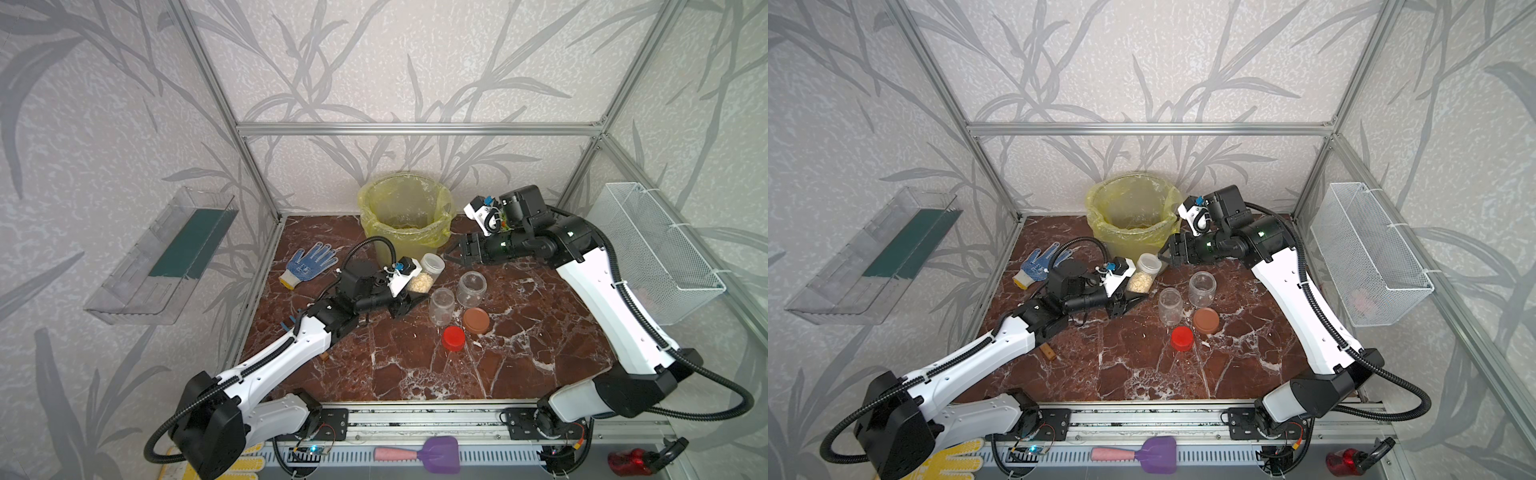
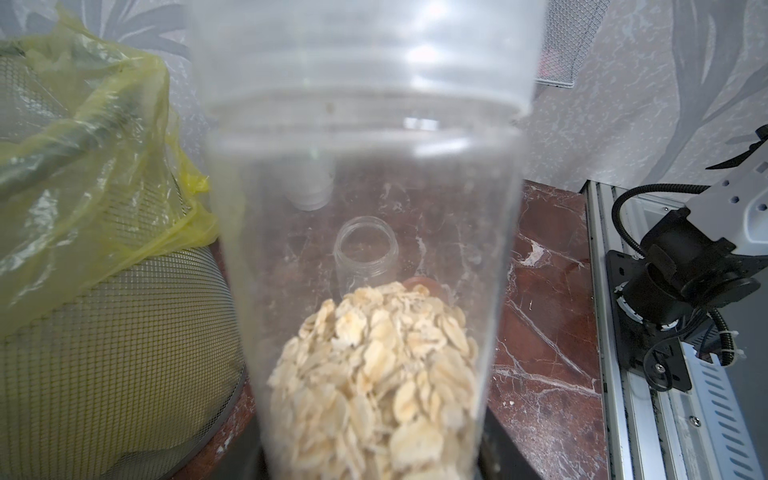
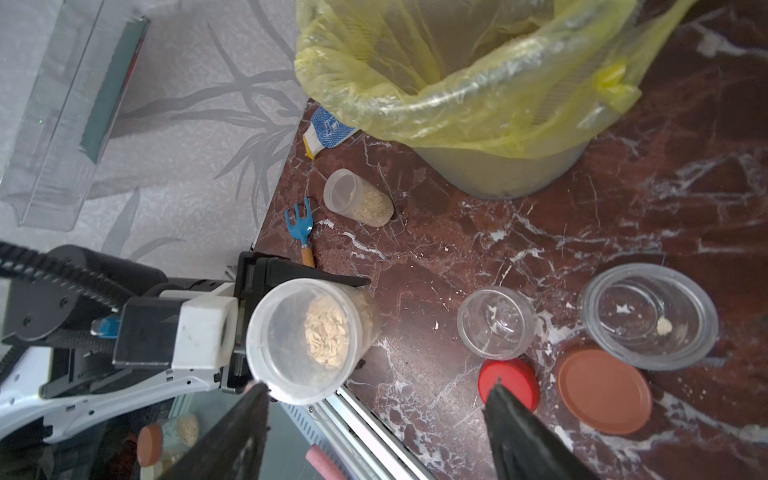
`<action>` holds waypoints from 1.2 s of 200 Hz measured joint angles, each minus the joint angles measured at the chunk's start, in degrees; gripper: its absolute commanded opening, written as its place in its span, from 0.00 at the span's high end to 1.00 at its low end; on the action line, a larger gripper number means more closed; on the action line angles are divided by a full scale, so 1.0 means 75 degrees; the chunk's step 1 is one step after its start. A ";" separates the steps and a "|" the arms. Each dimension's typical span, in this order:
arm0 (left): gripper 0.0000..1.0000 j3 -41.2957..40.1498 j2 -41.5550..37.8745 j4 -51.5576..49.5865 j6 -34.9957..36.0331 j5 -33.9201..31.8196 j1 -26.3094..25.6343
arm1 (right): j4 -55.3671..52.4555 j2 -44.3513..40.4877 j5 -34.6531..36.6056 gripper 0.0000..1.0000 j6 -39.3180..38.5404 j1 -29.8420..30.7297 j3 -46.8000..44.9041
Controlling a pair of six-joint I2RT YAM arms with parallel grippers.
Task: Empty expired oatmeal from jars
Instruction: Unscrew the lid from the jar.
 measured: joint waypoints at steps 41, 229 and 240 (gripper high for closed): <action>1.00 0.0000 0.0000 0.0000 0.0000 -0.0041 0.0000 | -0.0131 0.0216 0.0335 0.17 0.0560 0.0431 0.0137; 1.00 0.0000 0.0015 -0.0047 0.0006 -0.0143 0.0000 | -0.0796 0.1323 0.0562 0.24 0.0262 0.1078 0.1547; 1.00 0.0000 0.0015 -0.0061 0.0006 -0.0140 0.0000 | -0.0810 0.1343 0.0562 0.25 0.0221 0.1107 0.1588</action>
